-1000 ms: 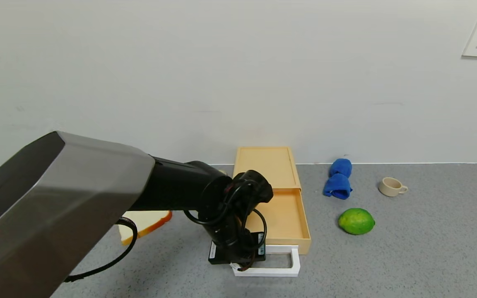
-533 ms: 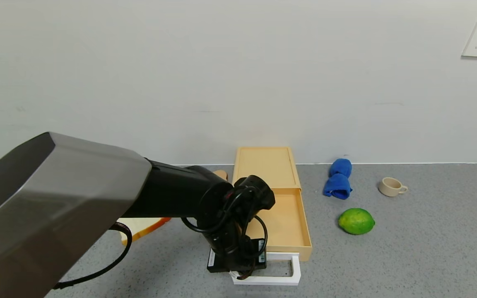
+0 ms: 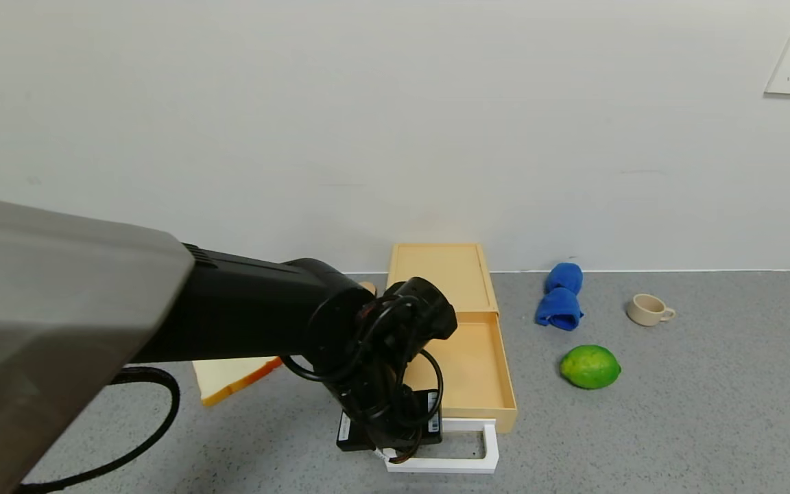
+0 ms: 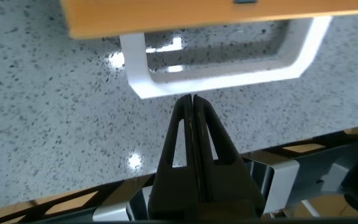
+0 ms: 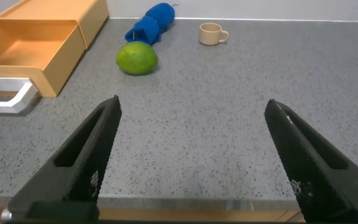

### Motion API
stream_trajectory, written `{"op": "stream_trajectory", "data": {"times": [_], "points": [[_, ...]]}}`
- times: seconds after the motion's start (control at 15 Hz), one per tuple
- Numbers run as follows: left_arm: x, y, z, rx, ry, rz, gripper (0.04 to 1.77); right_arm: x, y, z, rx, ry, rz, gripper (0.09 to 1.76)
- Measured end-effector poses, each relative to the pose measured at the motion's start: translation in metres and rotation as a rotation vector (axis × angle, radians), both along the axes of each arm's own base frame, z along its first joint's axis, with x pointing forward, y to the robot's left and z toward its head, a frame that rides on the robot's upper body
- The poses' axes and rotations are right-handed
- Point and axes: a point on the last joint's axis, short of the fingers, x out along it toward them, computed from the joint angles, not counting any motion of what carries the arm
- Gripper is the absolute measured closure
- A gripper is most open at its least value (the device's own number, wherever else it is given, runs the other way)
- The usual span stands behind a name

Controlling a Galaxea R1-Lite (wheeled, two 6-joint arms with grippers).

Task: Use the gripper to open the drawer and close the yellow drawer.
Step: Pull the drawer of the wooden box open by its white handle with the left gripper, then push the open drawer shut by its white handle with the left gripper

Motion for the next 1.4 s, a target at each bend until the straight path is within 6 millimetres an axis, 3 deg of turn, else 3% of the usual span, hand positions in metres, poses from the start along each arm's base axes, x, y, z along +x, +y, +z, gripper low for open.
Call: {"op": "stream_trajectory", "data": {"times": [0.33, 0.73, 1.07, 1.4], "points": [[-0.018, 0.025, 0.063, -0.067, -0.174, -0.026, 1.70, 0.000, 0.000, 0.000, 0.000, 0.000, 0.000, 0.15], [-0.028, 0.086, 0.123, -0.131, -0.389, -0.139, 1.70, 0.000, 0.000, 0.000, 0.000, 0.000, 0.000, 0.15], [-0.025, 0.139, 0.138, -0.246, -0.542, -0.212, 1.70, 0.000, 0.000, 0.000, 0.000, 0.000, 0.000, 0.15], [-0.028, 0.154, 0.128, -0.313, -0.714, -0.235, 1.70, 0.000, 0.000, 0.000, 0.000, 0.000, 0.000, 0.15]]}}
